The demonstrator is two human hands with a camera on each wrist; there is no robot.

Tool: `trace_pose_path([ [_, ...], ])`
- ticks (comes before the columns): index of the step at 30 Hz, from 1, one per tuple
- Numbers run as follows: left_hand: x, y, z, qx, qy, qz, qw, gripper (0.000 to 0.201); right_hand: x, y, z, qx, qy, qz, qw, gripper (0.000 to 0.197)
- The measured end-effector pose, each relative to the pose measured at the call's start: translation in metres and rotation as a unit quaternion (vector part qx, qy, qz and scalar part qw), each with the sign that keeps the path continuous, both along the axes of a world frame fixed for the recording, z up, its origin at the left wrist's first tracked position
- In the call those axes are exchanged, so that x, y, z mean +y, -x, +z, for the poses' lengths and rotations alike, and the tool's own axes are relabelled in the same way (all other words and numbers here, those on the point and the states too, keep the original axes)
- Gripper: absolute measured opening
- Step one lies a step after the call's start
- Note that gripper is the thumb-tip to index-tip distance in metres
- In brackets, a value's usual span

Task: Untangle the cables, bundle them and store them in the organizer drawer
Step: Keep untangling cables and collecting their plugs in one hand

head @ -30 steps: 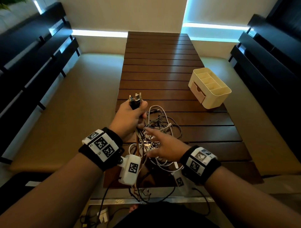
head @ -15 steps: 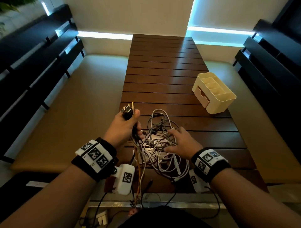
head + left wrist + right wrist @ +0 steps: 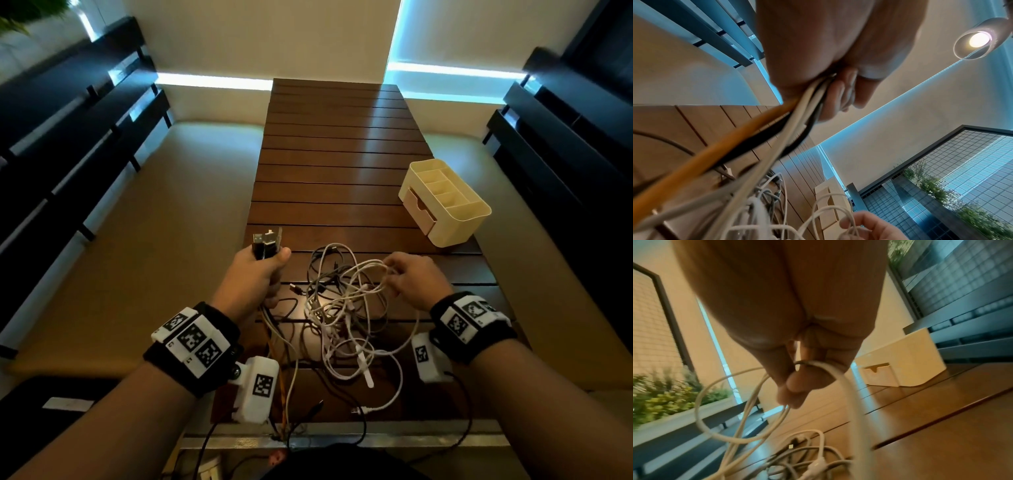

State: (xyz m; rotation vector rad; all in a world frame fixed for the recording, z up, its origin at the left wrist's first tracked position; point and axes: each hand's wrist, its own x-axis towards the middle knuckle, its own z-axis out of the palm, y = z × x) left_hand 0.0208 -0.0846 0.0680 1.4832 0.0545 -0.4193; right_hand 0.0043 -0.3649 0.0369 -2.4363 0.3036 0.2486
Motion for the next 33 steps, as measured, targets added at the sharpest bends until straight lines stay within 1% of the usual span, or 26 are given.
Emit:
trace_pose_path([
  [1,-0.001,0.0,0.0,0.004,0.005,-0.001,1.0,0.015,-0.004,-0.003,0.001,0.031,0.019,0.01,0.999,0.018],
  [2,-0.002,-0.001,0.0,0.006,0.011,-0.003,1.0,0.015,-0.006,-0.005,0.001,0.079,0.05,0.041,0.995,0.022],
  [3,-0.002,-0.001,0.0,0.007,0.014,-0.004,1.0,0.015,-0.007,-0.008,-0.001,0.123,0.083,0.071,0.986,0.034],
  [4,-0.003,-0.002,-0.001,0.008,0.015,-0.005,1.0,0.014,-0.006,-0.011,-0.001,0.143,0.106,0.086,0.98,0.046],
  [5,-0.004,-0.003,-0.001,0.01,0.016,-0.003,1.0,0.013,-0.003,-0.014,0.0,0.131,0.112,0.088,0.981,0.051],
  [6,-0.005,-0.004,-0.002,0.011,0.015,0.0,1.0,0.011,0.002,-0.018,0.002,0.094,0.097,0.086,0.987,0.048],
  [8,-0.007,-0.007,-0.003,0.012,0.005,0.008,1.0,0.01,0.017,-0.03,0.001,0.002,0.039,0.081,0.996,0.026],
  [9,-0.009,-0.009,-0.004,0.012,-0.003,0.013,1.0,0.01,0.027,-0.037,-0.001,-0.029,0.007,0.076,0.997,0.016],
  [10,-0.01,-0.01,-0.005,0.013,-0.01,0.017,1.0,0.009,0.038,-0.043,-0.004,-0.037,-0.019,0.072,0.997,0.009],
  [11,-0.012,-0.011,-0.005,0.014,-0.017,0.022,1.0,0.008,0.05,-0.05,-0.009,-0.032,-0.035,0.072,0.996,0.007],
  [13,-0.014,-0.015,-0.007,0.019,-0.024,0.037,0.999,0.008,0.071,-0.068,-0.026,-0.002,-0.036,0.086,0.996,0.006],
  [14,-0.015,-0.014,-0.006,0.022,-0.027,0.036,0.999,0.009,0.078,-0.075,-0.035,0.02,-0.021,0.093,0.995,0.008],
  [16,-0.015,-0.016,-0.007,0.023,-0.028,0.043,0.998,0.01,0.093,-0.088,-0.05,0.066,0.052,0.138,0.987,0.017],
  [18,-0.015,-0.016,-0.008,0.025,-0.025,0.05,0.998,0.011,0.103,-0.096,-0.058,0.107,0.142,0.189,0.966,0.027],
  [21,-0.012,-0.017,-0.01,0.029,-0.016,0.058,0.998,0.012,0.113,-0.099,-0.07,0.133,0.224,0.231,0.937,0.039],
  [22,-0.011,-0.017,-0.009,0.032,-0.011,0.06,0.998,0.012,0.114,-0.099,-0.073,0.129,0.242,0.237,0.932,0.038],
  [24,-0.01,-0.017,-0.009,0.033,-0.005,0.062,0.998,0.012,0.113,-0.097,-0.074,0.113,0.258,0.245,0.928,0.028],
  [26,-0.011,-0.017,-0.008,0.032,0.0,0.06,0.998,0.01,0.106,-0.093,-0.069,0.096,0.237,0.244,0.935,0.025],
  [28,-0.011,-0.017,-0.007,0.033,0.016,0.055,0.998,0.007,0.099,-0.09,-0.063,0.053,0.184,0.21,0.959,0.024],
  [30,-0.013,-0.017,-0.008,0.047,0.06,0.051,0.996,0.002,0.09,-0.084,-0.056,0.0,0.086,0.111,0.99,0.018],
  [31,-0.014,-0.018,-0.008,0.059,0.086,0.052,0.993,0.008,0.085,-0.08,-0.052,-0.025,0.021,0.057,0.998,0.014],
  [33,-0.016,-0.019,-0.01,0.08,0.127,0.057,0.987,0.019,0.075,-0.069,-0.041,-0.074,-0.1,-0.018,0.992,0.009],
])
